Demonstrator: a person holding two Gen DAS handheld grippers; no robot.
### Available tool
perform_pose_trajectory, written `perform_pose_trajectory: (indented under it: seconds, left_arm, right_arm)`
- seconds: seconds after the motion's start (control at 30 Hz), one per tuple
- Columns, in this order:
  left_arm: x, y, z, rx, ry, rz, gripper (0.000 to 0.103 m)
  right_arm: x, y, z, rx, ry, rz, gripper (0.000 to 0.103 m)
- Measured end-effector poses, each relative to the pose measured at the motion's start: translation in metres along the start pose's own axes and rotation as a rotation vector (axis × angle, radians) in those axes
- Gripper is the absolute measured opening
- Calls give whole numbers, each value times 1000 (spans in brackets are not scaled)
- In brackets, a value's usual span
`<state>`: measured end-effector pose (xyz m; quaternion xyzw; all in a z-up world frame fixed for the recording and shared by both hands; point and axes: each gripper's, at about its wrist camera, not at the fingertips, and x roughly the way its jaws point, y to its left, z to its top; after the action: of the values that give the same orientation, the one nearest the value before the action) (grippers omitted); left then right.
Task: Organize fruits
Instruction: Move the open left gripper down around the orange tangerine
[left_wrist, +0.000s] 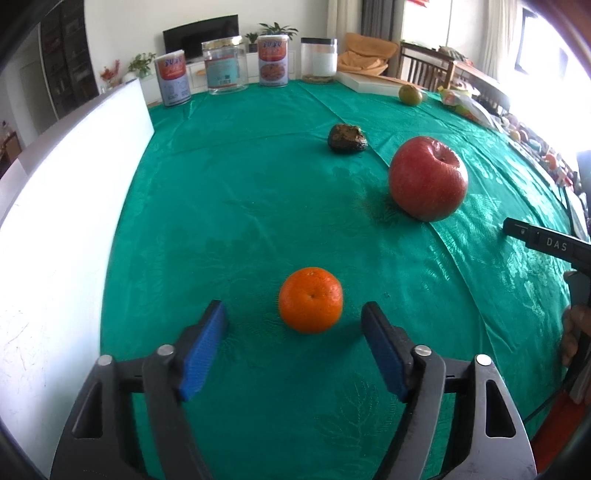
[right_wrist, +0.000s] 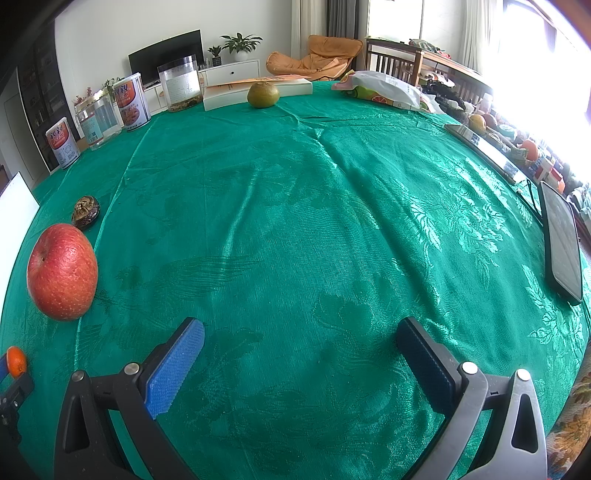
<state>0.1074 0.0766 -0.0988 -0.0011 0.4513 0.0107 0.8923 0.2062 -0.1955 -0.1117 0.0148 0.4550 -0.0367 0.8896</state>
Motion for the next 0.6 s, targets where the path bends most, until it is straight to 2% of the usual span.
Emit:
perform_pose_trajectory:
  seconds: [0.13,0.6]
  left_arm:
    - [2,7,-1,-25,6,11,94]
    - [5,5,-1,-42,4,31,102]
  right_arm:
    - [0,0,0,0,0,0,103]
    - [0,0,0,0,0,0,103]
